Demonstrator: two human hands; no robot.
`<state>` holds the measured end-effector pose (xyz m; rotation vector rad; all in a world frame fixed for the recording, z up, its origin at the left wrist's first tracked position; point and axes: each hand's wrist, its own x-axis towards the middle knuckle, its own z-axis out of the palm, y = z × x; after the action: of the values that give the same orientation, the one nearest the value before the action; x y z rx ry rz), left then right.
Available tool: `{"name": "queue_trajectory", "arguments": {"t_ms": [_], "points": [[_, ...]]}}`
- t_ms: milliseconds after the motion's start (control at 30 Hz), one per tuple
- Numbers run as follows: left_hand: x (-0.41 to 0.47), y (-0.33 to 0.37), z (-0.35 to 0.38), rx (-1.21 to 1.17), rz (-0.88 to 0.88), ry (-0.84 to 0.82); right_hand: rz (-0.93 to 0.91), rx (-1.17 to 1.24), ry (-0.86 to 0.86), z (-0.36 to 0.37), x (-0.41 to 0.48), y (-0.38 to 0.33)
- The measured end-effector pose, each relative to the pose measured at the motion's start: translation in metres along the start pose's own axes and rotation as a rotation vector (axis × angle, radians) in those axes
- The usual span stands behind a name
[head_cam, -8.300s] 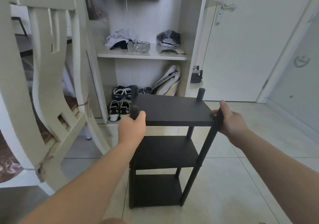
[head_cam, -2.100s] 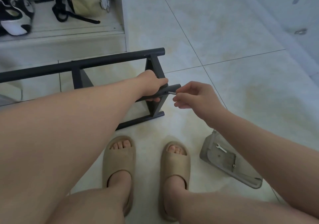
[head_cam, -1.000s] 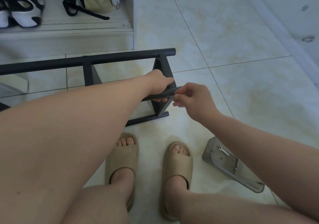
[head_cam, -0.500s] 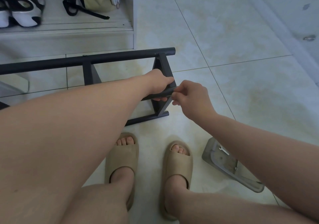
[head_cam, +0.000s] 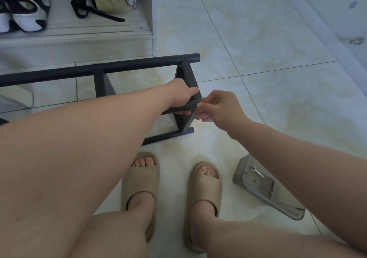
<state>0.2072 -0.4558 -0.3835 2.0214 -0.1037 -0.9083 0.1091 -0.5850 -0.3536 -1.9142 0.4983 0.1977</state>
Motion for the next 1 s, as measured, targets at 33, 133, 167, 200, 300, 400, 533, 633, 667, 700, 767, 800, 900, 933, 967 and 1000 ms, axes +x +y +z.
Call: {"name": "queue_trajectory", "arguments": {"t_ms": [33,133,167,200,300,400,533,633,667,700,767,800,900,933,967,1000], "points": [[0.0,0.0,0.0,0.005,0.0,-0.002,0.017,0.052,-0.003,0.001,-0.002,0.001],[-0.001,0.002,0.001,0.016,0.001,-0.012,0.03,0.144,0.011,0.006,-0.006,0.005],[-0.001,0.002,0.001,0.016,0.001,-0.017,0.026,0.148,0.018,0.007,-0.006,0.006],[-0.001,0.002,0.001,0.017,0.001,-0.022,0.024,0.15,0.024,0.007,-0.007,0.006],[0.0,0.001,0.0,0.043,0.009,-0.034,0.069,0.231,0.032,0.009,-0.009,0.006],[0.002,0.001,0.0,0.075,0.018,-0.023,0.134,0.323,0.019,0.012,-0.011,0.008],[0.002,0.001,0.001,0.026,-0.009,-0.025,0.082,0.127,0.011,0.005,-0.005,0.006],[0.002,0.001,0.001,0.025,-0.016,-0.032,-0.048,-0.189,0.011,0.0,-0.002,0.001],[0.001,0.001,0.001,0.023,-0.018,-0.032,-0.095,-0.318,0.021,0.0,-0.001,0.0],[0.001,0.001,0.0,0.02,-0.022,-0.033,-0.129,-0.427,0.029,0.001,-0.001,-0.001],[0.001,0.001,0.0,0.018,-0.029,-0.033,-0.142,-0.527,0.038,0.003,-0.001,-0.002],[0.001,0.001,-0.001,0.015,-0.029,-0.031,-0.125,-0.519,0.04,0.004,0.0,-0.002],[0.001,0.001,-0.001,0.004,-0.026,-0.022,-0.033,-0.37,0.037,0.006,0.0,-0.001],[0.001,0.001,-0.001,0.01,-0.024,-0.025,-0.007,-0.319,0.033,0.006,0.0,-0.001],[0.0,0.001,-0.001,0.019,-0.02,-0.033,0.011,-0.288,0.031,0.006,-0.001,0.0],[0.0,0.001,-0.001,0.03,-0.014,-0.043,0.018,-0.274,0.032,0.007,-0.001,0.0]]}}
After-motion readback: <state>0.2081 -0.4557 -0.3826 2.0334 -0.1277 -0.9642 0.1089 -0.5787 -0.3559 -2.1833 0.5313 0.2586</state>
